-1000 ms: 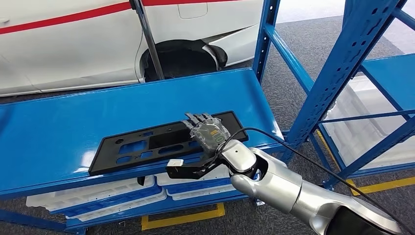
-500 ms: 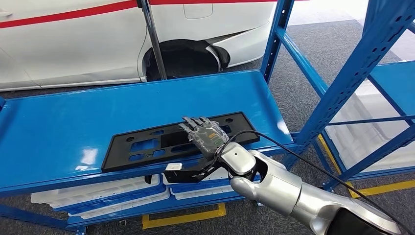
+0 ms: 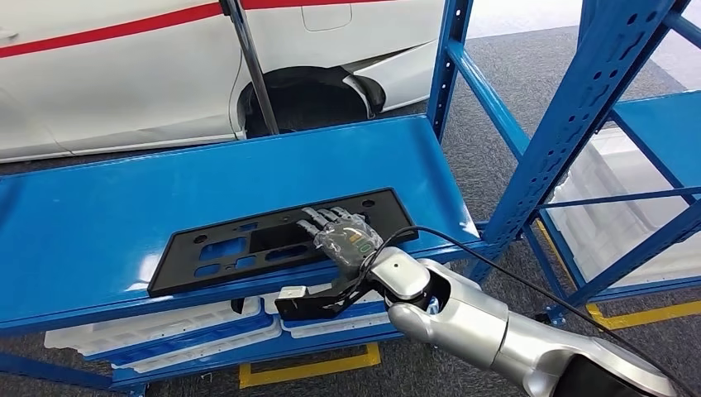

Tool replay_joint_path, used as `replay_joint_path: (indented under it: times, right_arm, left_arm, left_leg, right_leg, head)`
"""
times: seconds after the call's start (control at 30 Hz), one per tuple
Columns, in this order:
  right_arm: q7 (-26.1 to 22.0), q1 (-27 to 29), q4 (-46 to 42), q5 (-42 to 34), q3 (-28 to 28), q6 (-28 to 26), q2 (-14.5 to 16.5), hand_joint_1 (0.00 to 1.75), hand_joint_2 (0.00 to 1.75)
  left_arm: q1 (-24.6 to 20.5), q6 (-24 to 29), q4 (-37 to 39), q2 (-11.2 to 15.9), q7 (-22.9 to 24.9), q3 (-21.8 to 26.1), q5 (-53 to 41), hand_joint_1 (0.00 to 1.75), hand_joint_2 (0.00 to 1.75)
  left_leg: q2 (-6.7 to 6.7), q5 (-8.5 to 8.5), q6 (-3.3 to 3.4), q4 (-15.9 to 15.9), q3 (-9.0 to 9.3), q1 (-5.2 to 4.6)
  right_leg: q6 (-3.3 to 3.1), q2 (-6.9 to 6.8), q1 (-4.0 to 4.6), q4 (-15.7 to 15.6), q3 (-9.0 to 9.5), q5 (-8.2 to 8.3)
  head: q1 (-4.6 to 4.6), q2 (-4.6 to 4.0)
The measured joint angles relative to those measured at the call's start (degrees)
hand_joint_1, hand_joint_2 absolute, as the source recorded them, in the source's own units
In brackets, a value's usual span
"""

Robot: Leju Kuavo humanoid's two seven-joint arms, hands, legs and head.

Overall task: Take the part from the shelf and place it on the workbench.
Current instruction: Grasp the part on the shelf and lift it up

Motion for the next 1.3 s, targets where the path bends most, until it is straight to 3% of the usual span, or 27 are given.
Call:
replay_joint_path:
  times: [0.07,0.1,0.23,0.3,0.37,0.4,0.43,0.5,0.53,0.6,0.67,0.73,0.77,0.87,0.9,0.93,0.97,1.03,1.1,1.23,1.3]
  right_arm:
    - [-0.33,0.00,0.03,-0.23,0.29,0.08,0.13,0.00,1.75]
    - [-0.45,0.03,0.09,-0.30,0.42,0.10,0.18,0.00,1.75]
    - [-0.67,0.21,0.33,-0.57,0.73,0.11,0.45,0.00,1.75]
    - [-0.68,0.25,0.42,-0.61,0.83,0.10,0.50,0.00,1.75]
    - [-0.68,0.46,0.57,-0.64,1.12,0.10,0.48,0.00,1.75]
    - [-0.68,0.62,0.68,-0.66,1.30,0.10,0.45,0.00,1.75]
    - [-0.68,0.72,0.78,-0.66,1.47,0.10,0.43,0.00,1.75]
    - [-0.68,0.79,0.89,-0.67,1.66,0.09,0.43,0.00,1.75]
    - [-0.69,0.74,0.90,-0.68,1.71,0.08,0.43,0.08,1.75]
    - [-0.72,0.68,0.93,-0.74,1.77,0.01,0.52,0.95,1.75]
    - [-0.70,0.72,1.01,-0.93,1.80,-0.15,0.58,1.75,1.75]
    - [-0.64,0.73,1.07,-1.13,1.79,-0.46,0.58,1.75,1.75]
    - [-0.62,0.71,1.09,-1.20,1.77,-0.64,0.62,1.75,1.75]
    - [-0.55,0.70,1.09,-1.21,1.74,-1.02,0.68,1.75,1.75]
    - [-0.53,0.71,1.10,-1.21,1.74,-1.09,0.67,1.75,1.75]
    - [-0.52,0.71,1.10,-1.21,1.74,-1.13,0.65,1.75,1.75]
    - [-0.52,0.70,1.11,-1.21,1.74,-1.16,0.64,1.75,1.75]
    - [-0.51,0.61,1.11,-1.20,1.72,-1.24,0.64,1.75,1.75]
    - [-0.45,0.52,1.10,-1.21,1.68,-1.31,0.64,1.75,1.75]
    - [-0.09,0.51,0.92,-1.24,1.54,-1.43,0.59,1.75,1.75]
    - [0.15,0.49,0.79,-1.25,1.43,-1.47,0.48,1.75,1.75]
  left_arm:
    - [-0.10,0.01,0.00,0.01,-0.02,0.00,-0.05,0.00,0.00]
    - [-0.11,0.02,0.00,0.01,-0.02,0.00,-0.08,0.00,0.00]
    - [-0.03,0.02,0.00,0.02,-0.01,0.00,-0.10,0.00,0.00]
    - [-0.06,0.02,0.00,0.00,-0.01,0.00,-0.10,0.00,0.00]
    - [-0.07,0.02,0.00,-0.04,0.01,0.00,-0.10,0.00,0.00]
    - [-0.02,0.02,0.00,-0.07,0.05,0.00,-0.10,0.00,0.00]
    - [0.03,0.02,0.00,-0.07,0.09,0.00,-0.09,0.00,0.00]
    - [0.06,0.02,0.00,-0.08,0.16,0.00,-0.09,0.00,0.00]
    - [0.02,0.02,0.00,-0.08,0.16,0.00,-0.08,0.00,0.00]
    - [-0.04,0.02,0.00,-0.09,0.16,0.00,-0.07,0.00,0.00]
    - [-0.01,0.02,0.00,-0.09,0.16,0.00,0.05,0.00,0.00]
    - [0.01,0.02,0.00,-0.08,0.16,0.00,0.20,0.00,0.00]
    - [-0.01,0.03,0.00,-0.07,0.15,0.00,0.25,0.00,0.00]
    - [0.01,0.06,0.00,-0.07,0.14,0.00,0.34,0.00,0.00]
    - [0.06,0.06,0.00,-0.07,0.14,0.00,0.35,0.00,0.00]
    - [0.10,0.06,0.00,-0.07,0.14,0.00,0.36,0.00,0.00]
    - [0.11,0.07,0.00,-0.07,0.14,0.00,0.36,0.00,0.00]
    - [0.04,0.11,0.00,-0.06,0.14,0.00,0.45,0.00,0.00]
    - [-0.06,0.17,0.00,-0.05,0.13,0.00,0.62,0.00,0.00]
    - [0.02,0.22,0.00,-0.06,0.04,0.00,0.82,0.00,0.00]
    - [0.00,0.27,0.00,-0.05,-0.06,0.00,0.86,0.00,0.00]
  left_leg:
    - [0.01,2.90,0.71,-7.70,3.44,-0.46]
    - [0.02,3.43,0.95,-9.63,4.26,-0.71]
    - [0.00,4.02,1.67,-10.89,4.77,-0.76]
    - [0.04,4.49,2.09,-11.48,5.22,-0.49]
    - [0.04,4.51,2.30,-11.48,5.23,-0.60]
    - [0.03,4.49,2.33,-11.46,5.22,-0.64]
    - [0.02,4.46,2.34,-11.41,5.22,-0.63]
    - [-0.06,4.28,2.13,-11.15,5.26,-0.53]
    - [-0.10,4.06,1.87,-10.83,5.17,-0.58]
    - [-0.13,3.58,1.36,-10.14,4.88,-0.80]
    - [-0.10,3.42,1.09,-9.90,4.71,-0.84]
    - [-0.06,2.81,0.70,-9.15,4.38,-0.60]
    - [-0.03,1.74,0.38,-7.51,3.68,-0.47]
    - [0.02,-3.59,-0.64,3.55,-1.24,-0.08]
    - [0.02,-4.53,-0.80,6.66,-2.71,0.01]
    - [0.03,-4.41,-0.82,7.72,-3.27,0.06]
    - [0.02,-3.25,-0.75,6.38,-2.69,0.08]
    - [0.02,0.69,-0.26,-1.73,1.08,0.02]
    - [0.02,2.96,0.31,-8.53,4.22,-0.35]
    - [-0.02,3.48,1.25,-10.54,5.13,-0.65]
    - [0.07,4.01,1.89,-11.20,5.57,-0.38]
  right_leg:
    - [0.16,0.04,0.12,-0.02,0.04,-0.01]
    - [0.35,0.01,0.14,-0.06,0.04,-0.01]
    - [1.51,-0.20,0.05,0.24,-0.03,-0.48]
    - [1.75,-0.26,0.17,4.92,-2.04,-3.42]
    - [1.87,-0.25,0.25,12.60,-5.57,-6.99]
    - [1.94,-0.25,0.25,15.15,-6.81,-7.65]
    - [2.00,-0.26,0.24,15.70,-7.13,-7.24]
    - [2.07,-0.30,0.16,10.12,-4.45,-3.68]
    - [2.08,-0.32,0.14,5.99,-2.36,-2.04]
    - [1.73,-0.26,0.14,0.78,0.17,-0.43]
    - [1.05,-0.14,0.33,0.10,0.31,-0.42]
    - [0.41,-0.15,0.31,0.02,0.30,-0.28]
    - [0.13,-0.17,0.20,-0.03,0.30,-0.20]
    - [-0.18,-0.26,0.10,-0.04,0.25,-0.17]
    - [-0.20,-0.27,0.10,-0.04,0.23,-0.18]
    - [-0.21,-0.26,0.10,-0.03,0.25,-0.19]
    - [-0.21,-0.23,0.10,-0.04,0.29,-0.20]
    - [-0.18,-0.11,0.10,-0.06,0.44,-0.20]
    - [0.09,-0.05,0.23,-0.07,0.48,-0.21]
    - [1.31,-0.10,0.21,-0.12,0.47,-0.38]
    - [1.63,-0.19,0.27,3.24,-0.94,-2.67]
  head:
    - [0.01,0.00]
    - [0.01,0.00]
    - [0.07,-0.01]
    - [0.15,-0.01]
    - [0.19,0.00]
    - [0.19,0.00]
    - [0.19,0.00]
    - [0.19,0.00]
    - [0.20,0.00]
    - [0.15,0.00]
    - [0.10,0.00]
    - [0.09,0.00]
    - [0.06,0.00]
    - [-0.03,0.00]
    - [-0.04,0.00]
    - [-0.04,0.00]
    - [-0.04,0.00]
    - [-0.04,0.00]
    - [-0.03,0.00]
    - [0.03,0.00]
    - [0.10,0.00]
